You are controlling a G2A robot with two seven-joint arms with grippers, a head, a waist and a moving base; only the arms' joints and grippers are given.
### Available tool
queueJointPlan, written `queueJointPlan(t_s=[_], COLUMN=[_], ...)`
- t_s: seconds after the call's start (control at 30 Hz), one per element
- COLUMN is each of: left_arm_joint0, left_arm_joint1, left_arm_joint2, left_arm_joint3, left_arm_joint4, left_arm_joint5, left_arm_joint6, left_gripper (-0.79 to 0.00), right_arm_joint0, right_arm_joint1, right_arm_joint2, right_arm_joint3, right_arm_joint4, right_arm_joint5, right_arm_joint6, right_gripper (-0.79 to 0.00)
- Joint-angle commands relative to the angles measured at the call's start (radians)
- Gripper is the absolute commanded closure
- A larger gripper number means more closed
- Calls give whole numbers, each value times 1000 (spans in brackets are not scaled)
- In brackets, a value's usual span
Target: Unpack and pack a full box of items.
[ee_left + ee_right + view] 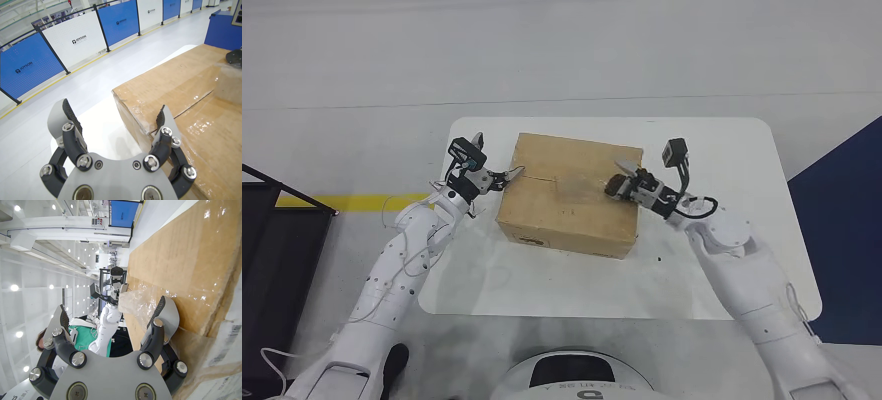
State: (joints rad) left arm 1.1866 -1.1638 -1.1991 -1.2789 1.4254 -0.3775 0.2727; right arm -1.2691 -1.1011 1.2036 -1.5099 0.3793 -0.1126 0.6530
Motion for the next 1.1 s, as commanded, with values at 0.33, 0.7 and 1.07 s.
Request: queueJointPlan(t_s=[0.33, 0.7, 1.07], left_arm_joint0=[11, 85, 31], left_arm_joint1=[3, 26, 5], left_arm_joint2=[-6, -29, 111], left_arm_joint3=[-57, -396, -408], left_arm_joint4=[28, 144, 192], left_arm_joint5=[7, -98, -118], left_arm_joint6=[6, -149, -287], left_gripper=[-785, -785, -785], right_arm_joint0=[23, 23, 10], right_arm_joint1=[-16, -21, -22], right_arm_joint2=[-31, -28, -6], right_arm_joint3=[3, 18, 35], right_arm_joint4=[-16, -30, -33], right_arm_joint5=[-26, -23, -40], right_arm_joint6=[-62, -69, -68], right_gripper=[-785, -785, -785])
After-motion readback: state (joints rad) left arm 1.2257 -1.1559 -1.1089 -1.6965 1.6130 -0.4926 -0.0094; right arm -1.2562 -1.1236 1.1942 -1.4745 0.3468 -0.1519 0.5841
